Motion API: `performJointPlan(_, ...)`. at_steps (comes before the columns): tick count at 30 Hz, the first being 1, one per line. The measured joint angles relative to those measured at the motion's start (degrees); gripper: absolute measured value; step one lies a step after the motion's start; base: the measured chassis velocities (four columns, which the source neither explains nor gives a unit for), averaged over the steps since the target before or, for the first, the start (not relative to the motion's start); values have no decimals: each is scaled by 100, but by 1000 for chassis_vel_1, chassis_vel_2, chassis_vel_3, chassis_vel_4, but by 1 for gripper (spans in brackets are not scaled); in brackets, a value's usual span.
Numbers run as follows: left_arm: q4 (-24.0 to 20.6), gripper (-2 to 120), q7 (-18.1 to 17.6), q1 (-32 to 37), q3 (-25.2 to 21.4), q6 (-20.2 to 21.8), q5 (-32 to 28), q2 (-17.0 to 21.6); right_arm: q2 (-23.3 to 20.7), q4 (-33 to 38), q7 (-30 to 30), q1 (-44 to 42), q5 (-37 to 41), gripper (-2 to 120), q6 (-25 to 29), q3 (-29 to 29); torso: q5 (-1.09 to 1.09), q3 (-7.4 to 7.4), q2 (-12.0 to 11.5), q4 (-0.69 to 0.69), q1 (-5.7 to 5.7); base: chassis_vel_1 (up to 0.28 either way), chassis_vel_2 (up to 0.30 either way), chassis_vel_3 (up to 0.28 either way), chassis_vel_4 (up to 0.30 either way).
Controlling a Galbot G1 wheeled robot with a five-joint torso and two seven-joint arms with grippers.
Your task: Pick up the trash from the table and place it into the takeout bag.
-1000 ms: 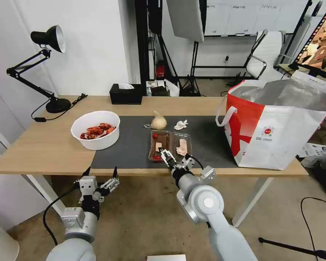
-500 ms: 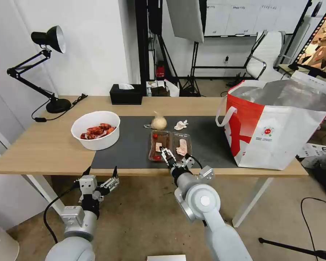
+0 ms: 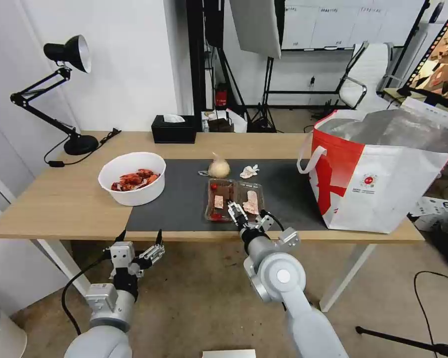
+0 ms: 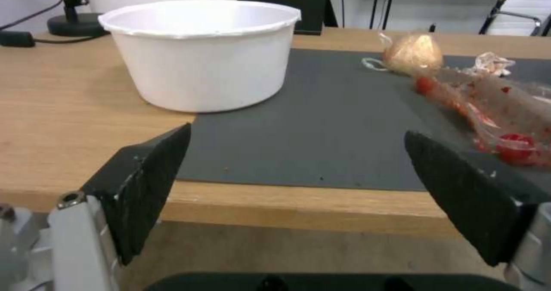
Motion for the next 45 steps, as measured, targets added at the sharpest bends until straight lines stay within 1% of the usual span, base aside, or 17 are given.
performJointPlan(2, -13, 100, -3, 13, 0, -1, 1, 0, -48, 46, -162, -2, -205, 100, 45, -1, 0, 0, 0, 1, 1, 0, 0, 0, 0)
performJointPlan(6, -27, 100, -7, 29, 0, -1, 1, -5, -128, 120, -289, 37, -300, 100, 48, 8, 0, -1, 0, 2, 0, 0, 0, 0, 0)
performJointPlan(11, -50, 100, -14, 42, 1, -2, 1, -13, -237, 176, -479, 149, -285, 100, -2, -40, 1, -1, 0, 2, 0, 0, 0, 0, 0)
performJointPlan(13, -70, 100, -59, 57, -1, -3, -1, -16, -287, 152, -580, 271, -128, 100, -187, -89, 0, -1, 0, 2, 0, 0, 0, 0, 0)
performJointPlan(17, -86, 100, -113, 73, -4, -4, -6, -18, -288, 114, -531, 372, 51, 100, -456, -137, 0, -1, 0, 2, 1, 0, 0, 0, 0)
performJointPlan(19, -125, 100, -134, 107, -21, -6, -7, -30, -225, -20, -340, 519, 244, 100, -688, -238, 0, -1, 0, 3, 0, 0, 0, 0, 0)
performJointPlan(22, -136, 100, -136, 126, -40, -7, -7, -47, -141, -134, -173, 633, 355, 100, -713, -300, 0, -1, 0, 3, 1, 0, 0, 0, 0)
performJointPlan(26, -136, 100, -140, 128, -64, -7, -17, -58, -115, -157, -132, 680, 378, 100, -713, -304, 0, -1, 0, 3, 0, 0, 0, 0, 0)
performJointPlan(35, -196, 100, -148, 168, -100, -7, -55, -57, -264, -92, -217, 863, 484, 100, -694, -304, 1, -1, 1, 3, -1, 0, 0, 0, 0)
performJointPlan(37, -220, 100, -152, 171, -109, -7, -110, -44, -576, -114, -703, 1137, 395, 100, -712, -372, 0, -2, 1, 2, -1, 0, 0, 0, 0)
performJointPlan(38, -231, 100, -153, 163, -114, -7, -140, -33, -818, -184, -1061, 1344, 129, 98, -771, -482, 1, -2, 1, 2, -1, 0, 0, 0, 0)
performJointPlan(39, -231, 100, -153, 163, -114, -7, -140, -33, -818, -184, -1061, 1344, 129, 98, -771, -482, 1, -2, 1, 2, -1, 0, 0, 0, 0)
performJointPlan(41, -243, 100, -156, 131, -123, -1, -204, -12, -1309, -475, -1863, 1874, -704, 89, -898, -771, 1, -2, 1, 2, -1, 0, 0, 0, 0)
performJointPlan(42, -243, 100, -156, 131, -123, -1, -204, -12, -1309, -475, -1863, 1874, -704, 89, -898, -771, 1, -2, 1, 2, -1, 0, 0, 0, 0)
performJointPlan(43, -243, 100, -158, 113, -122, 6, -233, -6, -1538, -671, -2253, 2191, -1119, 82, -958, -952, 2, -1, 1, 2, 0, 0, 0, 0, 0)
performJointPlan(44, -243, 100, -161, 96, -117, 8, -253, -1, -1747, -906, -2671, 2537, -1578, 81, -986, -1140, 2, -1, 1, 3, 0, 0, 0, 0, 0)
performJointPlan(45, -243, 100, -161, 96, -117, 8, -253, -1, -1747, -906, -2671, 2537, -1578, 81, -986, -1140, 2, -1, 1, 3, 0, 0, 0, 0, 0)
